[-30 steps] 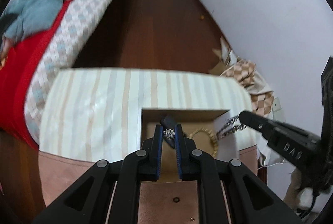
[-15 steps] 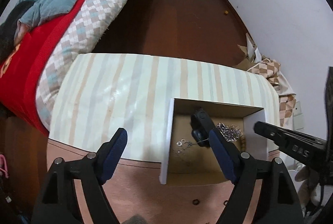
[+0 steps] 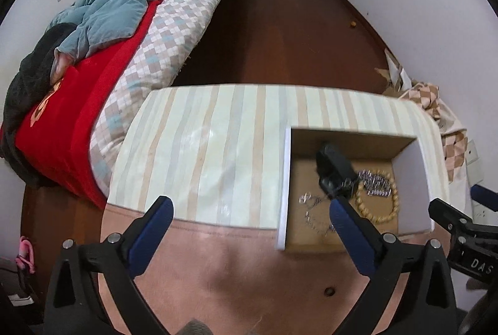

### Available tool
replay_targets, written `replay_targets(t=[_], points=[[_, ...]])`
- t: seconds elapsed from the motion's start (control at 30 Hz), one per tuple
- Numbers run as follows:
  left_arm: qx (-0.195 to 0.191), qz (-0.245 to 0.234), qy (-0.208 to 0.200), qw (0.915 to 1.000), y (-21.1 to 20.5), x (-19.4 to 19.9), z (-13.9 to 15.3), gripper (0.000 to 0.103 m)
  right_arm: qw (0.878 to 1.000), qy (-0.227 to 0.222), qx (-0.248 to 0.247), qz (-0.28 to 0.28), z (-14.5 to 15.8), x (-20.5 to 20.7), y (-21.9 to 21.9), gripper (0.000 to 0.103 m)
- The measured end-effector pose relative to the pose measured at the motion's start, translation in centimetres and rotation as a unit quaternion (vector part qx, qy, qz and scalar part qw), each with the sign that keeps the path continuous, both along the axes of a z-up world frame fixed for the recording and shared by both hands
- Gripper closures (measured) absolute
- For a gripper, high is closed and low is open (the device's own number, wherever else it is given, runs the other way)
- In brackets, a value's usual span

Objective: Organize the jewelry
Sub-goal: 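Lift both tools out of the box and move back over the table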

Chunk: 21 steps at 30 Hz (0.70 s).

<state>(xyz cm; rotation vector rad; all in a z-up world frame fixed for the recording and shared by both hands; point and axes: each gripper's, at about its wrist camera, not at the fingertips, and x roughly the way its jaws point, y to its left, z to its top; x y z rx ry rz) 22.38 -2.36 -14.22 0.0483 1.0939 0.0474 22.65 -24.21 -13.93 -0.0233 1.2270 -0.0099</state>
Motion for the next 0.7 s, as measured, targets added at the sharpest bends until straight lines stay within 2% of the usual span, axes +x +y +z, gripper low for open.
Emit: replay_targets(t=[0.07, 0.3, 0.7], points=[[0.001, -0.004, 0.006, 1.0000, -0.2, -0.6, -0.4, 0.001, 1.000, -0.004, -0.012, -0.004, -0.3, -1.1, 0.1, 0.005], [0.005, -0.006, -0.003, 1.0000, -0.7, -3.0, -0.2, 0.001, 0.999, -0.034, -0.033, -0.006, 0.5, -3.8, 0.9, 0.004], [-0.001, -0.011, -0.054, 0.9985, -1.6, -7.3, 4.1, 0.001, 0.995, -0.093, -0.034, -0.020, 5.2, -8.2, 1.1, 0.004]])
